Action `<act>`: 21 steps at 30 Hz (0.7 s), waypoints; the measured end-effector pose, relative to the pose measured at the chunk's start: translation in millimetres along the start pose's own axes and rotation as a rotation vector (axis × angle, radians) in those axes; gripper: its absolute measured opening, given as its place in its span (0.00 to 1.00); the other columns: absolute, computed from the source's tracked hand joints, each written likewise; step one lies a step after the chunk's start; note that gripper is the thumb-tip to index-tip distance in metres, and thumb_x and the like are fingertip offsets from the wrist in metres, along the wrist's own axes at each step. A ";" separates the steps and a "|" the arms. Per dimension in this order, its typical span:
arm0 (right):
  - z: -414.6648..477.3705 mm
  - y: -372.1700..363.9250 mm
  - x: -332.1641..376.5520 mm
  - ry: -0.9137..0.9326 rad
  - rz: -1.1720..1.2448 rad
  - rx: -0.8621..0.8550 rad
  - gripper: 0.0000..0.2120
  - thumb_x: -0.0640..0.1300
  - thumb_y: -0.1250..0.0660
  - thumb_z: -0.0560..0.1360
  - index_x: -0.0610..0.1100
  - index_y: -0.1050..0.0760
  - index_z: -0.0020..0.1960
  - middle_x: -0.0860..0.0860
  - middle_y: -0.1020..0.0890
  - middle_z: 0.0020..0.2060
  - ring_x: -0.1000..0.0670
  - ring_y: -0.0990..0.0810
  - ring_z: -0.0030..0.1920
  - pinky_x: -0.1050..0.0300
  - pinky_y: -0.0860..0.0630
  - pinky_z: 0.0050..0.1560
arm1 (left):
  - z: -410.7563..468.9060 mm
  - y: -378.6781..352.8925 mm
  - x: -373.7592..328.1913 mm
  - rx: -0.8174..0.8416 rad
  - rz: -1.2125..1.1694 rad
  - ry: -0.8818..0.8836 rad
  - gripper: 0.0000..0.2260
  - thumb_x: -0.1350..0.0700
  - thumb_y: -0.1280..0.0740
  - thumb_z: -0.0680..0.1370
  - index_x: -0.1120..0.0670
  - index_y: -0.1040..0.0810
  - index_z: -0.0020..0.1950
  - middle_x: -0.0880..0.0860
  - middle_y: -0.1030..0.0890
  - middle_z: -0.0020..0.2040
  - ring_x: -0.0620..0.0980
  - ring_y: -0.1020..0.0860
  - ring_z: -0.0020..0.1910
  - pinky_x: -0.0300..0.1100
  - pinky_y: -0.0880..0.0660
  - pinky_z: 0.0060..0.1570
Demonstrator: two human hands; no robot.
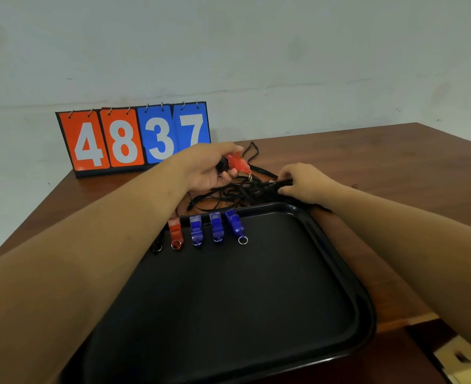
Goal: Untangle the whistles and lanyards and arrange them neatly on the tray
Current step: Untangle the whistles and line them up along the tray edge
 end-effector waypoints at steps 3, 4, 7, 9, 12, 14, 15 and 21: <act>0.9 4.3 -7.4 -0.067 0.145 -0.103 0.10 0.45 0.30 0.77 0.46 0.27 0.55 0.49 0.21 0.52 0.50 0.23 0.48 0.61 0.30 0.39 | -0.2 0.3 -0.1 -0.036 0.003 -0.001 0.10 0.52 0.33 0.79 0.59 0.26 0.51 0.60 0.21 0.49 0.45 0.27 0.28 0.32 0.30 0.24; 0.2 7.9 -8.7 -0.084 0.208 -0.144 0.11 0.45 0.29 0.76 0.47 0.28 0.55 0.49 0.22 0.51 0.51 0.24 0.47 0.61 0.32 0.37 | -0.7 0.6 -0.6 -0.048 0.003 -0.004 0.11 0.51 0.33 0.79 0.59 0.26 0.51 0.59 0.21 0.47 0.45 0.27 0.27 0.32 0.30 0.23; -5.0 21.8 -6.9 -0.076 0.367 -0.189 0.15 0.41 0.28 0.76 0.48 0.29 0.58 0.50 0.20 0.44 0.52 0.20 0.40 0.62 0.30 0.36 | -3.7 1.8 -3.3 -0.092 0.004 -0.026 0.12 0.50 0.33 0.79 0.59 0.26 0.50 0.57 0.21 0.40 0.45 0.26 0.24 0.32 0.31 0.21; -9.3 26.2 -3.9 -0.054 0.487 -0.132 0.18 0.37 0.29 0.76 0.52 0.26 0.62 0.50 0.19 0.39 0.54 0.18 0.35 0.64 0.25 0.37 | -7.7 3.0 -4.8 -0.132 -0.004 -0.031 0.13 0.49 0.33 0.79 0.59 0.26 0.48 0.56 0.22 0.36 0.45 0.25 0.23 0.32 0.31 0.22; -12.0 26.3 -5.7 -0.106 0.689 -0.108 0.21 0.29 0.33 0.76 0.48 0.22 0.64 0.47 0.20 0.46 0.50 0.17 0.39 0.58 0.18 0.48 | -14.3 4.3 -6.2 -0.160 -0.036 -0.022 0.14 0.47 0.33 0.79 0.58 0.27 0.46 0.55 0.23 0.36 0.45 0.25 0.22 0.31 0.31 0.23; -14.1 25.2 -7.4 -0.160 0.873 -0.140 0.19 0.25 0.36 0.75 0.39 0.21 0.61 0.41 0.19 0.49 0.45 0.18 0.42 0.55 0.19 0.51 | -18.6 5.3 -6.7 -0.165 -0.088 -0.012 0.14 0.47 0.32 0.78 0.57 0.28 0.48 0.55 0.22 0.34 0.45 0.24 0.23 0.30 0.30 0.23; -14.7 24.7 -7.8 -0.167 0.992 -0.152 0.17 0.23 0.38 0.75 0.35 0.22 0.59 0.38 0.20 0.49 0.43 0.19 0.41 0.54 0.21 0.49 | -20.5 5.1 -6.9 -0.162 -0.116 -0.009 0.14 0.48 0.31 0.78 0.58 0.28 0.49 0.55 0.21 0.31 0.45 0.24 0.23 0.30 0.29 0.22; -14.3 24.1 -7.7 -0.231 1.307 -0.148 0.08 0.40 0.32 0.78 0.37 0.21 0.55 0.41 0.20 0.50 0.45 0.19 0.46 0.54 0.19 0.47 | -34.0 -3.1 -9.2 -0.146 -0.173 -0.015 0.14 0.48 0.30 0.77 0.58 0.29 0.50 0.56 0.22 0.35 0.47 0.22 0.25 0.31 0.26 0.23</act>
Point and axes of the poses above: each hand's wrist, its own z-axis towards the middle knuckle, its own y-axis out of the back of the hand, x = y × z, the point moved 3 cm from there along z, towards the middle knuckle
